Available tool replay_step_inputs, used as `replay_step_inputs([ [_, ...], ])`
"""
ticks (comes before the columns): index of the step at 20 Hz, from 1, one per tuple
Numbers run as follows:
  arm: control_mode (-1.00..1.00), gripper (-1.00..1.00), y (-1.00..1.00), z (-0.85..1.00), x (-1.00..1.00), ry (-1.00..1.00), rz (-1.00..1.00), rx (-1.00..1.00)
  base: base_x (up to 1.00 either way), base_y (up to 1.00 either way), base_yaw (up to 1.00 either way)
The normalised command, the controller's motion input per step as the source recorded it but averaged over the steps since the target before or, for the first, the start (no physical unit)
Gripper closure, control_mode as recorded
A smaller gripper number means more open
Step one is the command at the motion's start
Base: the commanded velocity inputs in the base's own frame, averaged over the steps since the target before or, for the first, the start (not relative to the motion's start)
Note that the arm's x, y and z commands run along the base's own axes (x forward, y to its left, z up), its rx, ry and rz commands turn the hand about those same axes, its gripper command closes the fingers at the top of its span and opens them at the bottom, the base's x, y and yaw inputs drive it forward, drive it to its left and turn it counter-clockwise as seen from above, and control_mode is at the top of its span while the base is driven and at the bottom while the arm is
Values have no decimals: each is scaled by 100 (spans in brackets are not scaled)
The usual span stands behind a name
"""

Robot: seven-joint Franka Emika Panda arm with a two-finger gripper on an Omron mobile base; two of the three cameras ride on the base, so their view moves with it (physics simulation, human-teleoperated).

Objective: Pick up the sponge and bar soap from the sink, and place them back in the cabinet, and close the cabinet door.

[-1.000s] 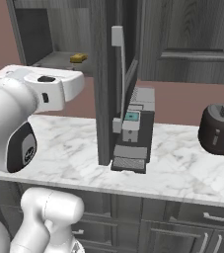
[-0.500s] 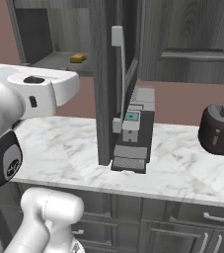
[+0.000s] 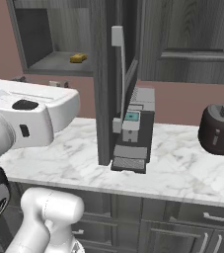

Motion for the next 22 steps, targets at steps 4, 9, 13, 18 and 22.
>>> replay_step_inputs([
  [4, -100, -100, -37, -1, -30, -1, 5, 0, 0, 0, 0],
  [9, -100, -100, -36, -8, -32, -2, 6, 0, 0, 0, 0],
  [13, -100, -100, -28, -16, -32, -5, 3, 0, 0, 0, 0],
  [18, -100, -100, -28, -12, -25, -5, 4, 0, 0, 0, 0],
  [22, -100, -100, -21, -2, -6, -1, 6, 0, 0, 0, 0],
])
